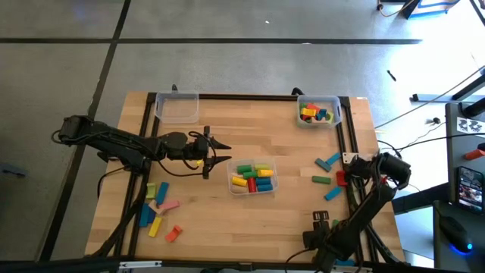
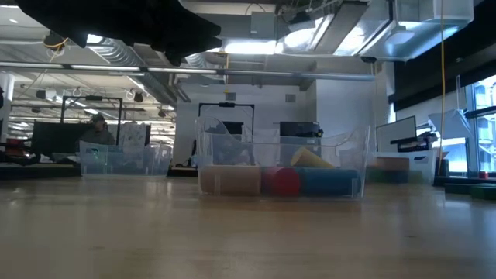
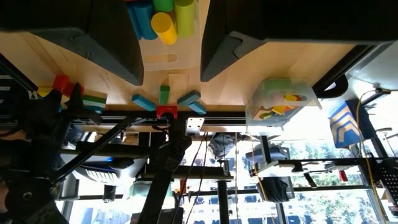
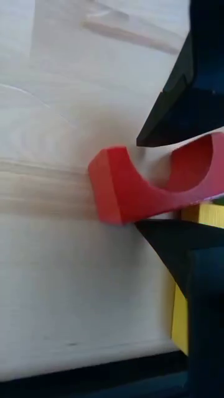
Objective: Sort blocks by size
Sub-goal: Put the red arch block into the top right transparent bin
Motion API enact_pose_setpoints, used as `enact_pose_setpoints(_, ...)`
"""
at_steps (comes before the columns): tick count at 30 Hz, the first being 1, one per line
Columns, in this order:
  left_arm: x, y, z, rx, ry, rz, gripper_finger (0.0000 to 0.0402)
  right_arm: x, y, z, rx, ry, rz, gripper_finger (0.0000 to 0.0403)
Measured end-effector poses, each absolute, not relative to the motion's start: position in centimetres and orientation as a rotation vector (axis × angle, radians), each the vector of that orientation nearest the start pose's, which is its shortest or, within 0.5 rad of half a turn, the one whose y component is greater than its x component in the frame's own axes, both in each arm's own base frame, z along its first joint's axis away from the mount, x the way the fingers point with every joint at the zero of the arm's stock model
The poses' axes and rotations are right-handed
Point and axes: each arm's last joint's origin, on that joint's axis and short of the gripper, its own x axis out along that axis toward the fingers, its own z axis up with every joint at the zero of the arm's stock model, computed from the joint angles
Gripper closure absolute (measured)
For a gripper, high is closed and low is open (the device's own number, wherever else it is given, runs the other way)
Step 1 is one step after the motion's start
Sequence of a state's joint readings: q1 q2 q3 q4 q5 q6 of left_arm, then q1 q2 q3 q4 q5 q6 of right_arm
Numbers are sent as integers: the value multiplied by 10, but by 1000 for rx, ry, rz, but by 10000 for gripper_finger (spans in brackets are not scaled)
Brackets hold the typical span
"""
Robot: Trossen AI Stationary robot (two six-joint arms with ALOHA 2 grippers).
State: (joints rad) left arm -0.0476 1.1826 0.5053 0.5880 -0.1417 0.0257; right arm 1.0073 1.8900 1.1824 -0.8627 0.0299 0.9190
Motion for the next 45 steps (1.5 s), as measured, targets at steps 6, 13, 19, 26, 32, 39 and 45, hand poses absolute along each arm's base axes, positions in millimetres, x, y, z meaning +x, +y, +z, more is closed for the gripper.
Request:
enact_pose_setpoints(6,245,-8,232,34,90,93,247,176,277,144,-81,1543,66,286)
enact_pose_setpoints(13,245,-8,233,34,90,93,247,191,265,145,-57,1635,126,375)
enact_pose_setpoints(19,245,-8,232,34,90,93,247,211,236,160,-27,1632,51,359)
enact_pose_setpoints(26,245,-8,233,41,90,93,247,221,194,205,-25,1494,-57,371)
enact_pose_setpoints(32,245,-8,233,41,90,92,247,219,157,242,4,1375,-167,396)
enact_pose_setpoints(39,245,-8,232,41,91,93,247,217,141,261,129,1339,-155,385)
enact_pose_setpoints(45,244,-8,232,41,91,93,247,222,152,250,243,1315,-130,379)
